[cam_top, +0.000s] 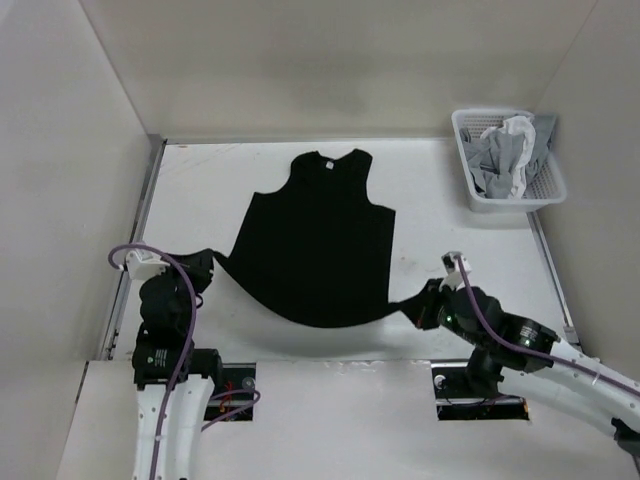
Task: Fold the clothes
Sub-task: Flatten the tank top out, then fold the tank top
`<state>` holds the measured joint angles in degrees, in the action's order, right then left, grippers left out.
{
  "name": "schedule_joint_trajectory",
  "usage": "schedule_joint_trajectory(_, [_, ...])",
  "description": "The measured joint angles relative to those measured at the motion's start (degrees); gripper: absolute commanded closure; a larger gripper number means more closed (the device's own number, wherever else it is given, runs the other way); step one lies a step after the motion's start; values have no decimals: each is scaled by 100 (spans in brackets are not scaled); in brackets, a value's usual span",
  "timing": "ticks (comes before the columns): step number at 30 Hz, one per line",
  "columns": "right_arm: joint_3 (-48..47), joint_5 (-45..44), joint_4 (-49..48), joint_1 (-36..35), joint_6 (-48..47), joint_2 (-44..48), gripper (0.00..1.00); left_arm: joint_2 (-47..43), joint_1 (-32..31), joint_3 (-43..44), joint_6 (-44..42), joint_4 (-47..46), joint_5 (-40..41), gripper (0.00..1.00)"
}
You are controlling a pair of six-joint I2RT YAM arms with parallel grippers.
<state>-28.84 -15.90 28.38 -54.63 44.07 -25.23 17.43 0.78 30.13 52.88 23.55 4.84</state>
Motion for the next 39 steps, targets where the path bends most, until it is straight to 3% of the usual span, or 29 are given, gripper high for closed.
schedule_joint_trajectory(7, [356, -474, 1060, -2264, 1727, 7, 100, -927, -678, 4, 127, 1729, 321, 100])
schedule_joint_trajectory(11, [289, -824, 1217, -2686, 2153, -437, 100, -938, -916, 116, 184, 2044, 809, 100])
schedule_joint_trajectory(13, [127, -894, 1134, -2192, 1932, -828, 100, -566, -946, 149, 203, 1757, 1010, 100])
schedule_joint_trajectory(16, [-208, -697, 435, -452, 1187, -1576, 100, 601, -970, 153, 295, 761, 1176, 100])
schedule_joint_trajectory(21, [-1027, 282, -1211, 2304, 59, -3263, 100, 3689, -874, 824, 398, -1110, 1292, 100])
schedule_joint_trajectory(24, [-1961, 846, -1810, 3268, -308, -4474, 100, 5410, -798, 1862, 426, -1836, 1294, 100])
schedule_joint_trajectory(31, [-5152, 1718, -2306, 4247, -754, -7477, 100, 8653, -673, 5167, 264, -2645, 1222, 97])
schedule_joint_trajectory(33, [-6102, 1838, -2262, 4393, -804, -8301, 88, 9370, -638, 5925, 216, -2677, 1154, 88])
schedule_joint_trajectory(36, [-7259, 1934, -2048, 4516, -863, -9339, 57, 10078, -588, 6487, 140, -2621, 1032, 71])
schedule_joint_trajectory(39, [-7447, 1908, -1836, 4529, -922, -9696, 50, 10185, -507, 6240, 101, -2468, 962, 65])
